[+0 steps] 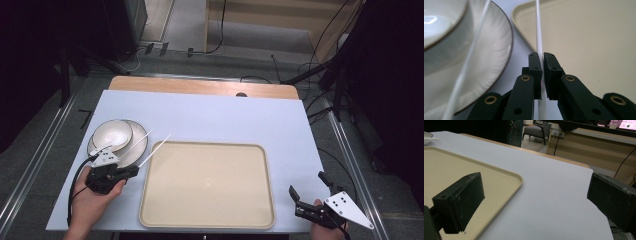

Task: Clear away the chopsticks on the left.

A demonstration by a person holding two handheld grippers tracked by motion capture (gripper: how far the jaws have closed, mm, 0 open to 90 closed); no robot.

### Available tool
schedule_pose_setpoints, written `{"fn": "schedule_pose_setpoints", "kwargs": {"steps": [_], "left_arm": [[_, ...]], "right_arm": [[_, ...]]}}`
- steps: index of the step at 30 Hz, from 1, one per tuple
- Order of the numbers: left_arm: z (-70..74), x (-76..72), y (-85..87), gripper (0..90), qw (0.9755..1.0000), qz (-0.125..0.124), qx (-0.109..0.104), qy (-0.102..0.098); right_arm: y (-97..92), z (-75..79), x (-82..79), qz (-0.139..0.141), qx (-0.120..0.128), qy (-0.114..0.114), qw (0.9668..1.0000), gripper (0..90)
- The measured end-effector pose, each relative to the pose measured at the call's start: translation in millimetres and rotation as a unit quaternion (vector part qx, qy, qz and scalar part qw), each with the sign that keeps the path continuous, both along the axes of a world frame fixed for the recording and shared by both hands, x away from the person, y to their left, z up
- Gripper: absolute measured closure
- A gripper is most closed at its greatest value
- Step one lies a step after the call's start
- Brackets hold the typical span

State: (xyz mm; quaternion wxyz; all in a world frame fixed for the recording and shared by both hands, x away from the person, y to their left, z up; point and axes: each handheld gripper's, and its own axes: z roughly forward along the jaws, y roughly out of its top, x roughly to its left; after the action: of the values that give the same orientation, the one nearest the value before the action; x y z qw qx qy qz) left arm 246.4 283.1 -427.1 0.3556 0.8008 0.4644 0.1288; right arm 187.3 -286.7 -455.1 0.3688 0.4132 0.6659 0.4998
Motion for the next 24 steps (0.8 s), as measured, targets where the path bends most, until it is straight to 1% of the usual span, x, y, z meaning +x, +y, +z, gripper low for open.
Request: {"fn": "schedule_pose_setpoints", "kwargs": {"steps": [3, 5, 6, 7, 9, 11, 15, 17, 18, 19, 21, 24], "left_arm": [[-3.6, -1.6, -11.2, 85.4, 1.0, -0.003, -0.006, 0.007], [-5.1, -3.0, -16.8, 85.3, 0.9999, -0.003, -0.008, 0.008], [-6.3, -3.7, -20.0, 85.3, 0.9998, -0.004, -0.013, 0.012], [-7.2, -4.7, -23.5, 85.3, 0.9998, -0.006, -0.012, 0.017], [-9.1, -6.8, -30.1, 85.3, 0.9997, -0.007, -0.014, 0.019], [-10.7, -8.0, -35.9, 85.3, 0.9993, -0.003, -0.026, 0.025], [-14.5, -9.2, -45.8, 85.3, 0.9989, -0.009, -0.032, 0.032], [-16.9, -8.9, -49.6, 85.2, 0.9988, -0.01, -0.03, 0.036], [-18.5, -8.5, -50.7, 85.2, 0.9987, -0.007, -0.034, 0.038], [-20.0, -7.9, -51.9, 85.2, 0.9981, -0.002, -0.042, 0.045], [-21.7, -7.2, -53.7, 85.1, 0.9979, -0.001, -0.043, 0.049], [-24.4, -6.0, -57.5, 85.2, 0.9973, 0.003, -0.052, 0.052]], "right_arm": [[0.3, 0.0, 0.0, 0.0, -0.001, 0.0, 1.0, 1.4], [0.3, 0.1, -0.1, 0.0, -0.001, 0.0, 1.0, 1.4], [0.2, 0.1, -0.1, 0.0, 0.0, 0.0, 1.0, 1.4], [0.1, 0.0, 0.1, 0.0, 0.0, 0.0, 1.0, 1.4], [0.1, -0.2, 0.1, 0.0, 0.001, 0.002, 1.0, 1.4], [0.0, -0.3, 0.3, 0.0, 0.001, 0.002, 1.0, 1.4], [-0.1, -0.3, 0.3, 0.0, 0.0, 0.0, 1.0, 1.4], [-0.1, -0.4, 0.3, -0.002, 0.002, 0.002, 1.0, 1.4], [-0.1, -0.4, 0.3, -0.002, 0.002, 0.002, 1.0, 1.4], [-0.4, -0.5, 0.5, -0.002, 0.001, 0.001, 1.0, 1.4], [-0.4, -0.7, 0.8, -0.002, 0.001, 0.001, 1.0, 1.4], [-0.3, -0.8, 1.1, -0.002, 0.0, 0.001, 1.0, 1.4]]}}
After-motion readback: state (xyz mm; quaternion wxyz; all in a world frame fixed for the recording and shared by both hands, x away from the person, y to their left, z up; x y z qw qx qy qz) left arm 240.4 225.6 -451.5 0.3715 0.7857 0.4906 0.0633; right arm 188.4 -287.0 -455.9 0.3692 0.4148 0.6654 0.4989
